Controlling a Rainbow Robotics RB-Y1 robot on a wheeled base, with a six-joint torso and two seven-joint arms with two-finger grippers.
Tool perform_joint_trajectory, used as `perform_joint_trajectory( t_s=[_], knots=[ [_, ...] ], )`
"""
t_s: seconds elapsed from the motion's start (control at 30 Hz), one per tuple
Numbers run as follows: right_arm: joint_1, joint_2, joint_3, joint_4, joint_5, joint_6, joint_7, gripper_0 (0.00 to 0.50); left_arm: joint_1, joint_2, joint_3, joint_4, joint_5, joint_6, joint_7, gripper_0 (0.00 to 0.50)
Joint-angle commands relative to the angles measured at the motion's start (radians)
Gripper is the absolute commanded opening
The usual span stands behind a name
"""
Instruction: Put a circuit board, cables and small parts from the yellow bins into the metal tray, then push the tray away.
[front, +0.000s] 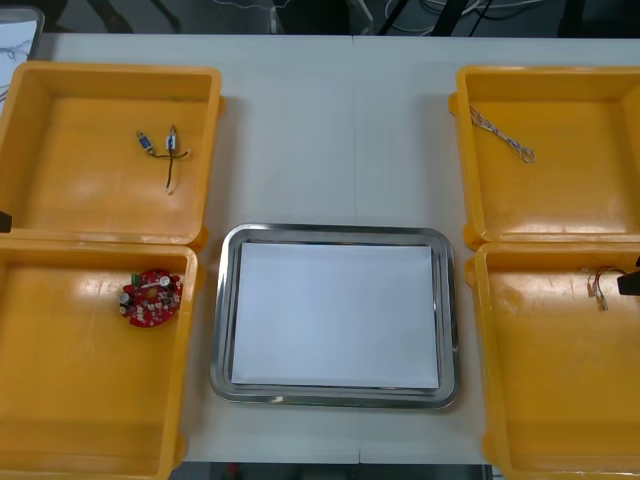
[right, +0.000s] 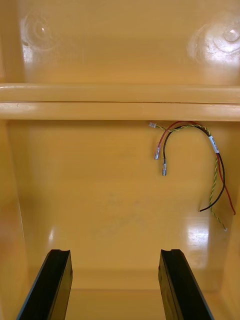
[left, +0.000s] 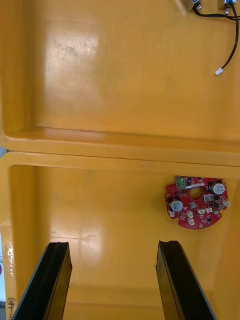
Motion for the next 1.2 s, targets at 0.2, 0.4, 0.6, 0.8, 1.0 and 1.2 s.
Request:
perform_joint_trajectory(
  t_s=[0.2, 0.4, 0.6, 0.8, 1.0, 1.2],
  knots=[
    [0.001, -0.041, -0.032, -0.029, -0.008, 0.007, 0.01, 0.5, 0.019, -0.009, 0.024, -0.025, -0.009, 0.006, -0.045, 0.5],
    [0.001, -0.041, -0.032, -0.029, -0.008, 0.007, 0.01, 0.5, 0.019, -0.009, 0.024, -0.025, -0.009, 0.006, -0.045, 0.5],
    [0.001, -0.041, -0.032, -0.029, -0.008, 0.007, 0.01, 0.5, 0.019, -0.009, 0.024, -0.025, -0.009, 0.006, -0.045, 0.5],
    [0.001, -0.041, -0.032, -0.029, -0.008, 0.007, 0.01, 0.5, 0.019, -0.009, 0.024, -0.025, -0.009, 0.006, -0.045, 0.5],
    [0.001, -0.041, -0.032, -0.029, -0.008, 0.007, 0.01, 0.5, 0.019, -0.009, 0.024, -0.025, -0.009, 0.006, -0.045, 0.5],
    [0.001, -0.041, -0.032, -0.029, -0.008, 0.007, 0.01, 0.5, 0.019, -0.009, 0.024, -0.025, -0.009, 0.006, -0.045, 0.5]
  ],
)
